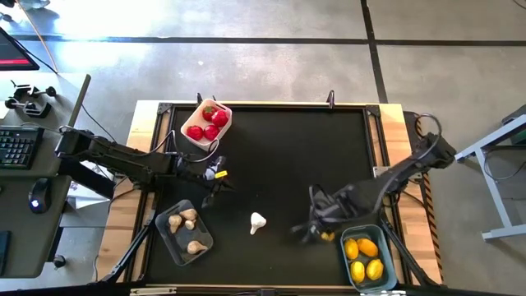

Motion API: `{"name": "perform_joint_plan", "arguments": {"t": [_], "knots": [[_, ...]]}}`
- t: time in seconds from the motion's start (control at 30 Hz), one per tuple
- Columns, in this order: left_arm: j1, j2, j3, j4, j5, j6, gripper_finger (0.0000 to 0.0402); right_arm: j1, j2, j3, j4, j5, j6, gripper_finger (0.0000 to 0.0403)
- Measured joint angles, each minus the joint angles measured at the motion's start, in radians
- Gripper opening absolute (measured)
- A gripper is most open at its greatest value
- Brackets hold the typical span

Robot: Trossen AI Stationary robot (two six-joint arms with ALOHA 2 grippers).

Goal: Sort produce into baskets
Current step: Put the yellow lemon into the blue bin

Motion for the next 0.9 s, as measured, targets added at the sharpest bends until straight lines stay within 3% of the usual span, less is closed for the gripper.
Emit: {"name": "perform_joint_plan", "arguments": {"t": [0.2, 0.47, 0.57, 0.9], "knots": [[-0.008, 0.000, 0.000, 0.019, 0.002, 0.021, 0.0007, 0.233, -0.001, 0.108, -0.132, -0.102, 0.347, 0.0113], [-0.008, 0.000, 0.000, 0.027, -0.020, 0.042, 0.0007, 0.481, 0.002, 0.017, -0.191, -0.163, 0.803, 0.0116], [-0.008, 0.000, 0.000, 0.027, -0.020, 0.045, 0.0007, 0.510, 0.002, -0.035, -0.168, -0.163, 0.840, 0.0117], [-0.009, 0.000, 0.000, 0.034, -0.038, 0.047, 0.0007, 0.513, 0.005, -0.209, 0.050, -0.124, 0.677, 0.0118]]}}
